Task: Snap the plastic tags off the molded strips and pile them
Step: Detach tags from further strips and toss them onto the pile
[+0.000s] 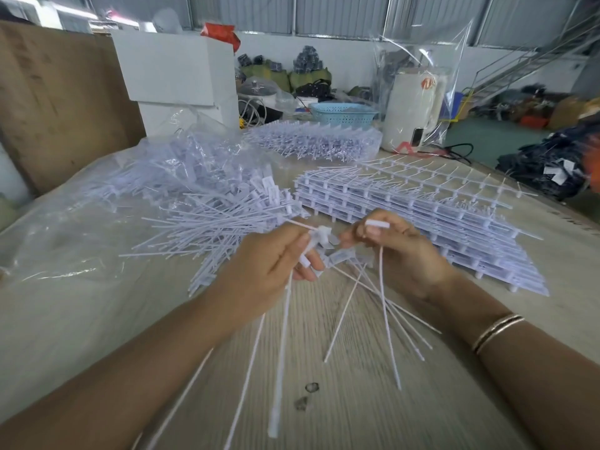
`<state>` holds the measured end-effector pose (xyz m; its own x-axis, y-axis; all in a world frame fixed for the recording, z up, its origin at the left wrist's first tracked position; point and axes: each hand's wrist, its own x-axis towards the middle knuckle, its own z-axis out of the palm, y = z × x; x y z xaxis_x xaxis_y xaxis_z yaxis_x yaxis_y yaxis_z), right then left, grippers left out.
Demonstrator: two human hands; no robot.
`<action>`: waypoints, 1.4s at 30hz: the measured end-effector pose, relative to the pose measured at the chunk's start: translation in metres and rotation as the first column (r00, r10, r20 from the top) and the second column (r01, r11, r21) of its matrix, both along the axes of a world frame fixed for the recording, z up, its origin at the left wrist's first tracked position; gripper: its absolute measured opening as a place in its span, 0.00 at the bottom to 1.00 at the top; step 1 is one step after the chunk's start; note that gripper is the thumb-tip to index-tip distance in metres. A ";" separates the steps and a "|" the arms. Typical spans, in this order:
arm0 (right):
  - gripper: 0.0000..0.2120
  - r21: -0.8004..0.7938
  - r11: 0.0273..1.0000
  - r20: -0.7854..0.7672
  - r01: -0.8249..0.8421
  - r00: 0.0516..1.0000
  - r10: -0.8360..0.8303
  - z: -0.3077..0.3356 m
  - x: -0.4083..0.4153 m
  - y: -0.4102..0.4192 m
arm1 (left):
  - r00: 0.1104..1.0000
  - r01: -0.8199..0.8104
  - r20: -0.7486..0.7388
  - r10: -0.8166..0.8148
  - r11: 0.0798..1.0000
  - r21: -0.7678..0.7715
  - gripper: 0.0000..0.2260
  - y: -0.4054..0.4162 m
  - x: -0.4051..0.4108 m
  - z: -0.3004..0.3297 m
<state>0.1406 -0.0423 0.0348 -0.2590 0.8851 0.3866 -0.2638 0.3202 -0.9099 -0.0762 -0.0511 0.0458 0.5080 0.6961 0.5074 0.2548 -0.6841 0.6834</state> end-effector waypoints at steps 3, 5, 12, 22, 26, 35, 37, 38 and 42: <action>0.05 0.023 0.982 0.252 0.188 0.949 -0.188 -0.005 0.017 0.002 | 0.997 -0.048 -0.054 0.050 0.998 0.045 0.10 0.004 -0.007 0.000; 0.12 0.129 0.955 0.558 0.266 0.777 -0.291 -0.009 0.018 0.004 | 0.959 -0.078 -0.255 0.125 0.979 0.187 0.10 0.006 -0.006 -0.005; 0.11 0.451 0.839 0.698 0.304 0.466 -0.544 -0.003 -0.005 -0.002 | 0.931 -0.127 -0.298 0.211 0.952 0.278 0.15 0.010 -0.001 -0.012; 0.12 0.314 0.943 0.713 0.112 0.628 -0.312 0.000 -0.014 -0.008 | 0.928 -0.081 -0.320 0.192 0.941 0.328 0.12 0.006 0.000 -0.008; 0.13 0.216 0.953 0.630 0.211 0.716 -0.301 0.003 -0.007 -0.006 | 0.899 -0.099 -0.389 0.199 0.960 0.263 0.14 0.008 -0.007 -0.007; 0.05 0.288 0.954 0.623 0.080 0.741 -0.250 0.003 -0.017 -0.011 | 0.858 -0.140 -0.440 0.266 0.944 0.297 0.12 0.011 -0.005 -0.007; 0.04 0.305 0.948 0.600 0.094 0.754 -0.267 0.004 -0.017 -0.010 | 0.844 -0.139 -0.459 0.278 0.940 0.313 0.12 0.013 -0.006 -0.006; 0.04 0.303 0.947 0.586 0.104 0.763 -0.271 0.003 -0.018 -0.010 | 0.841 -0.142 -0.461 0.285 0.937 0.320 0.12 0.014 -0.006 -0.006; 0.06 0.277 0.951 0.550 0.137 0.789 -0.274 0.003 -0.017 -0.010 | 0.859 -0.119 -0.445 0.254 0.944 0.308 0.14 0.015 -0.006 -0.006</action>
